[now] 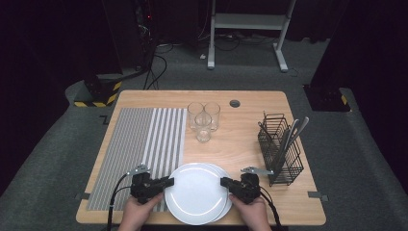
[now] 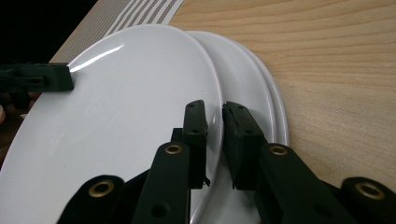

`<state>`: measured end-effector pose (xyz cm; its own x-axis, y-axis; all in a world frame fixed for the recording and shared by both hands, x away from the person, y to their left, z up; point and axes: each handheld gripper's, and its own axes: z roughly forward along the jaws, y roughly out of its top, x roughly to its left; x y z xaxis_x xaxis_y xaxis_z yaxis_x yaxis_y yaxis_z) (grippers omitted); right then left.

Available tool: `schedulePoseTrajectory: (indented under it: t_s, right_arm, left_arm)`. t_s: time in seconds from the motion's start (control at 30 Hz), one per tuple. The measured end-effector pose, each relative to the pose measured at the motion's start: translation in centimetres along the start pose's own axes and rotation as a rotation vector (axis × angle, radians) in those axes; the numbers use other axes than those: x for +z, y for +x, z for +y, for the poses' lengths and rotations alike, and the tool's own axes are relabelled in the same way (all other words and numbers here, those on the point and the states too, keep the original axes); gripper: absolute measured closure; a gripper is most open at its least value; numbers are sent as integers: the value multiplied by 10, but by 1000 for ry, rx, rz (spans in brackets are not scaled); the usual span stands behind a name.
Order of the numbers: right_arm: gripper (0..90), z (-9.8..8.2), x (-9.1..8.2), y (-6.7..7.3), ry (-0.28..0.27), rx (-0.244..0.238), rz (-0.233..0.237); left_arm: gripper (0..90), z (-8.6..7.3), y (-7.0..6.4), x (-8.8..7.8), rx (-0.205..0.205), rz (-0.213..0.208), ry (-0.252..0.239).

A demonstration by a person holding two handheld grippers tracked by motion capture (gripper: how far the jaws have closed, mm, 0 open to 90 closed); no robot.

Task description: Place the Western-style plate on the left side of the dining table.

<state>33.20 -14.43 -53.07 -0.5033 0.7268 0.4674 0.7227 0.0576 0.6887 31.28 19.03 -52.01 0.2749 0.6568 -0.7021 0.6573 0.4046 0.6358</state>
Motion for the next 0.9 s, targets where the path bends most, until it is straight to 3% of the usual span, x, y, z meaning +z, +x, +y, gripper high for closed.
schedulePoseTrajectory:
  t_s: [0.13,0.4,0.6,0.77,0.9]
  right_arm:
    - [827,2,-1,-2,-19,8,7]
    - [849,7,3,-1,-21,12,7]
    - [795,9,3,1,-27,-4,4]
    - [745,9,-1,0,-39,-14,-4]
    - [704,7,-3,2,-39,-17,-3]
  left_arm:
    - [766,4,1,4,-14,-4,-18]
    - [783,9,2,19,3,-8,-11]
    - [785,8,6,20,0,-10,-15]
    - [795,13,10,16,-20,-14,-58]
    - [801,17,11,16,-8,5,-89]
